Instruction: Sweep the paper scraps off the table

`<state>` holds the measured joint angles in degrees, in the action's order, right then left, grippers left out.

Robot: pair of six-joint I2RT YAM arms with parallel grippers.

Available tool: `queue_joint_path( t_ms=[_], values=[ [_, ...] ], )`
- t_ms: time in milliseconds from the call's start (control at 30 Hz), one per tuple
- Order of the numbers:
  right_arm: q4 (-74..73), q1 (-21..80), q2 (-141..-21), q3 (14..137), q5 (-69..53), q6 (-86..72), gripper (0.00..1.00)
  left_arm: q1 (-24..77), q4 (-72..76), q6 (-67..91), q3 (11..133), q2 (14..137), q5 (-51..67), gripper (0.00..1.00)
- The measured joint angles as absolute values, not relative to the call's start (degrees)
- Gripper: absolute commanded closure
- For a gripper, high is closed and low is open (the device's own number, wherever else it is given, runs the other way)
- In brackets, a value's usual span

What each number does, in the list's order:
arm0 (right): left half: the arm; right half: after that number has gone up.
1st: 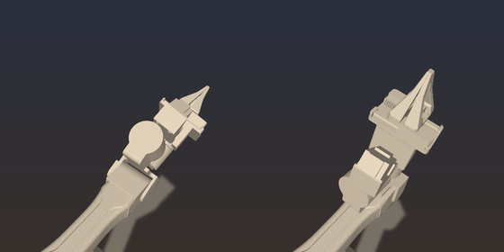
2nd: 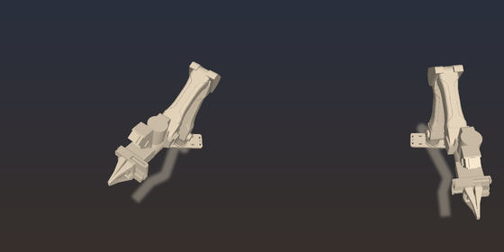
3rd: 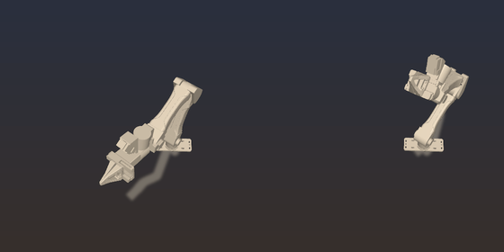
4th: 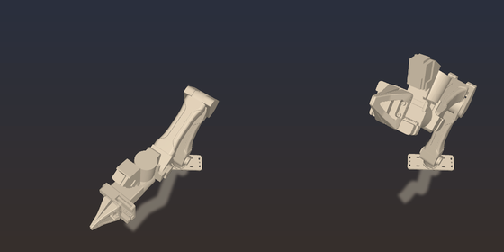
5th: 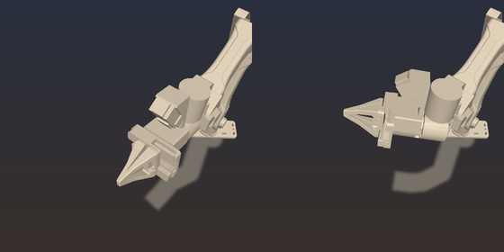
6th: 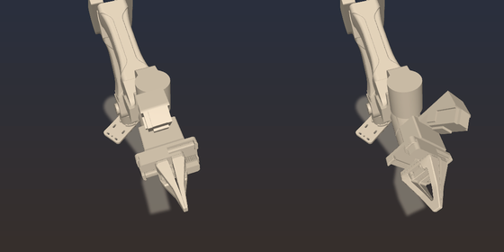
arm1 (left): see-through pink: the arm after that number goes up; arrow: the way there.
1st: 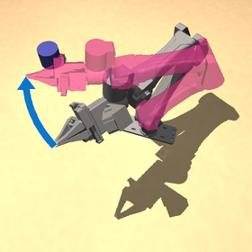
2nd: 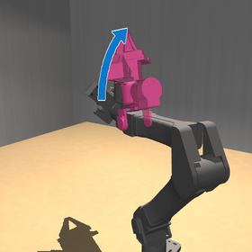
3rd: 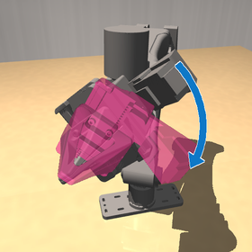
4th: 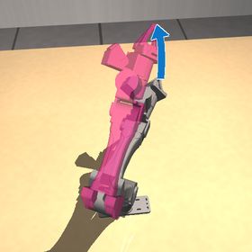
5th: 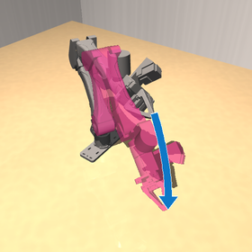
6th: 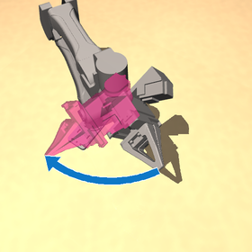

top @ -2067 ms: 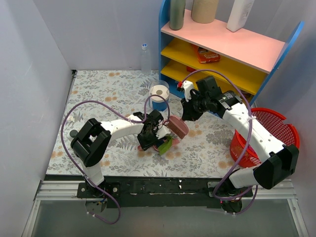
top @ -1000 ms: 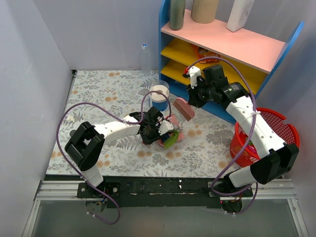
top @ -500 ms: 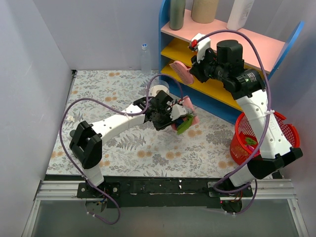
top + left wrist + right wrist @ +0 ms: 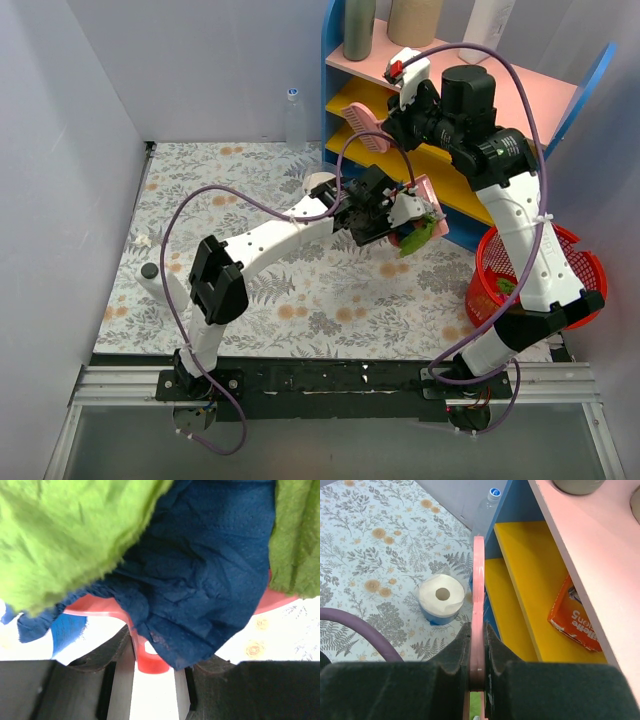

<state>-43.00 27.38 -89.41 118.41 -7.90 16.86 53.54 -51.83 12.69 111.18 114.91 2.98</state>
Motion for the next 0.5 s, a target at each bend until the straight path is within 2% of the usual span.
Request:
queue_joint_path(
  t_ms=[500],
  values=[
    [-41.4,26.7,-87.8,118.1,-7.6,16.4,0.99,57.9,-55.9,13.1,128.0,123.1,-2.6,1.00]
  ],
)
